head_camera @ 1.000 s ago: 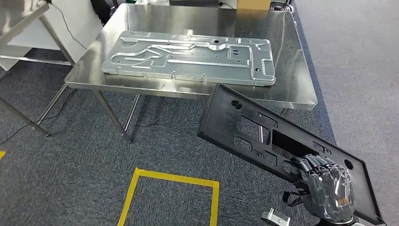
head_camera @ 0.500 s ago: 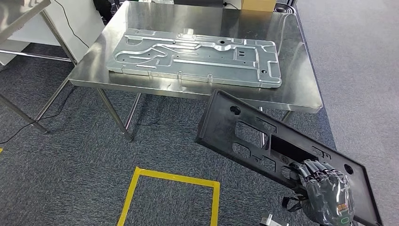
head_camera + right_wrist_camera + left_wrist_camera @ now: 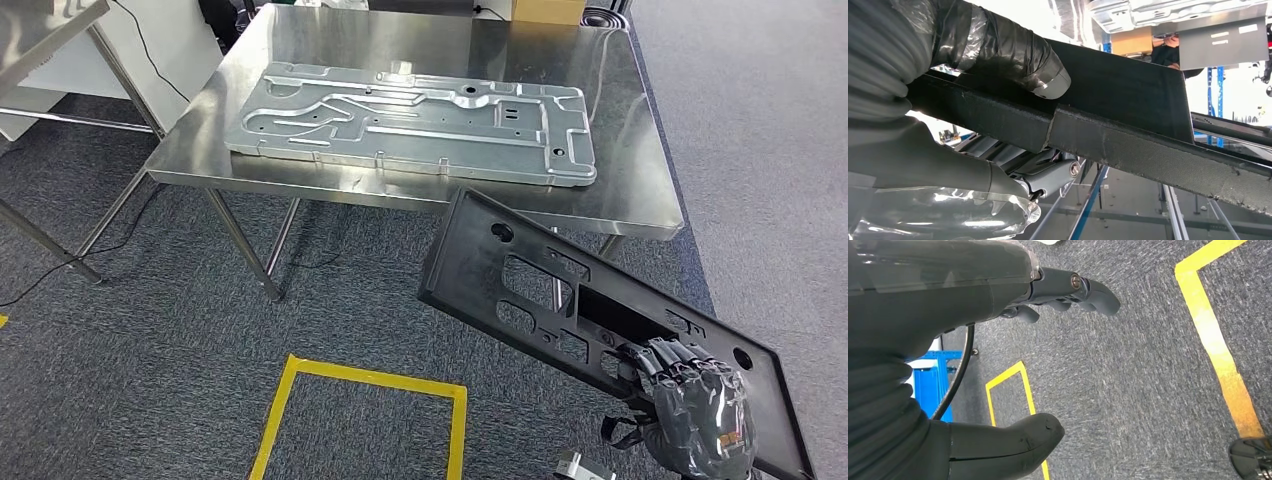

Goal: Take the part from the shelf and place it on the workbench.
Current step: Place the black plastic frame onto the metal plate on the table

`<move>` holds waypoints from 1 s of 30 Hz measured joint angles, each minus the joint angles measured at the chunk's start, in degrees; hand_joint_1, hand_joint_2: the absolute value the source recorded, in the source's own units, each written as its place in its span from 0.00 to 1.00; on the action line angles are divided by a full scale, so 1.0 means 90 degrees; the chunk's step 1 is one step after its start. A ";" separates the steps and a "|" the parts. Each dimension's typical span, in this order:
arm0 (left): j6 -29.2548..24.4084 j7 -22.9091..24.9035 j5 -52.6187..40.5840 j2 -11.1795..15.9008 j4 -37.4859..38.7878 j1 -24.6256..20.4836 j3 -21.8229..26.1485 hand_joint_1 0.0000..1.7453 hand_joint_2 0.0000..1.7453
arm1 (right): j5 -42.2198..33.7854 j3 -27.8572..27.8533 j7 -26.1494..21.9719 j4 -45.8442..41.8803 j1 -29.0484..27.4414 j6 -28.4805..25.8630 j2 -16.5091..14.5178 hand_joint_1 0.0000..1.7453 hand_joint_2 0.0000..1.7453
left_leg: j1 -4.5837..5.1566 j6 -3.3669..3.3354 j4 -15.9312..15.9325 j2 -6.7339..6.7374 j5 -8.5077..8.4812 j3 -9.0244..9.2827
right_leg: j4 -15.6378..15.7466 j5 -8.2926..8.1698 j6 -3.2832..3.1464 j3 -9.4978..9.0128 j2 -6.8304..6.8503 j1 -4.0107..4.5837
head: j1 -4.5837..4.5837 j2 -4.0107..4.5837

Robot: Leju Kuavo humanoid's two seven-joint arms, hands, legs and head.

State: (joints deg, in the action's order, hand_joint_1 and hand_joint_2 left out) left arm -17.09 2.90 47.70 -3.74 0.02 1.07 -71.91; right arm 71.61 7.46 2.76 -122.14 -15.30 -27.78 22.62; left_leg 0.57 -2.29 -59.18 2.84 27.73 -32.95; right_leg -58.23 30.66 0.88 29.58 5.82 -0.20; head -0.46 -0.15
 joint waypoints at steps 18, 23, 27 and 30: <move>0.0111 0.0001 0.0051 0.0010 0.0002 -0.0040 0.0000 0.00 1.00 | -0.0001 0.0087 0.0053 0.0044 0.0376 0.0514 0.0084 1.00 1.00 | -0.0118 0.0141 0.0074 -0.0349 0.0140 0.0209 | -0.0181 -0.0136 0.0111 0.0311 -0.0690 -0.0184 | 0.0010 0.0000; 0.0111 0.0001 0.0050 0.0002 0.0002 -0.0045 0.0000 0.00 1.00 | 0.0008 0.0126 0.0079 0.0059 0.0499 0.0553 0.0090 1.00 1.00 | -0.0148 0.0248 -0.0856 -0.0337 0.0634 -0.0223 | -0.0183 -0.0069 -0.0103 0.0240 -0.0660 -0.0165 | 0.0012 0.0000; 0.0111 0.0001 0.0050 0.0002 0.0002 -0.0028 0.0000 0.00 1.00 | 0.0008 0.0155 0.0081 0.0073 0.0518 0.0559 0.0090 1.00 1.00 | -0.0118 0.0167 -0.1783 -0.0337 0.0656 -0.0921 | -0.0182 0.0029 -0.0170 0.0135 -0.0660 -0.0074 | 0.0012 0.0000; 0.0111 0.0001 0.0050 0.0016 0.0004 -0.0008 0.0000 0.00 1.00 | 0.0008 0.0173 0.0081 0.0080 0.0540 0.0562 0.0090 1.00 1.00 | -0.0008 -0.0111 -0.0625 -0.0340 -0.0111 -0.0503 | -0.0146 0.0145 -0.0177 -0.0034 -0.0667 -0.0007 | 0.0008 0.0000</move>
State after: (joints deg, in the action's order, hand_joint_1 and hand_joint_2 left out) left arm -16.09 2.91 48.15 -3.59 0.05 1.00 -71.91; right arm 71.69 9.02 3.50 -121.42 -10.44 -22.73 23.43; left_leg 0.49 -3.29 -64.80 -0.22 26.73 -37.48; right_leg -59.55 31.96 -0.72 29.28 -0.19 -0.27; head -0.38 -0.15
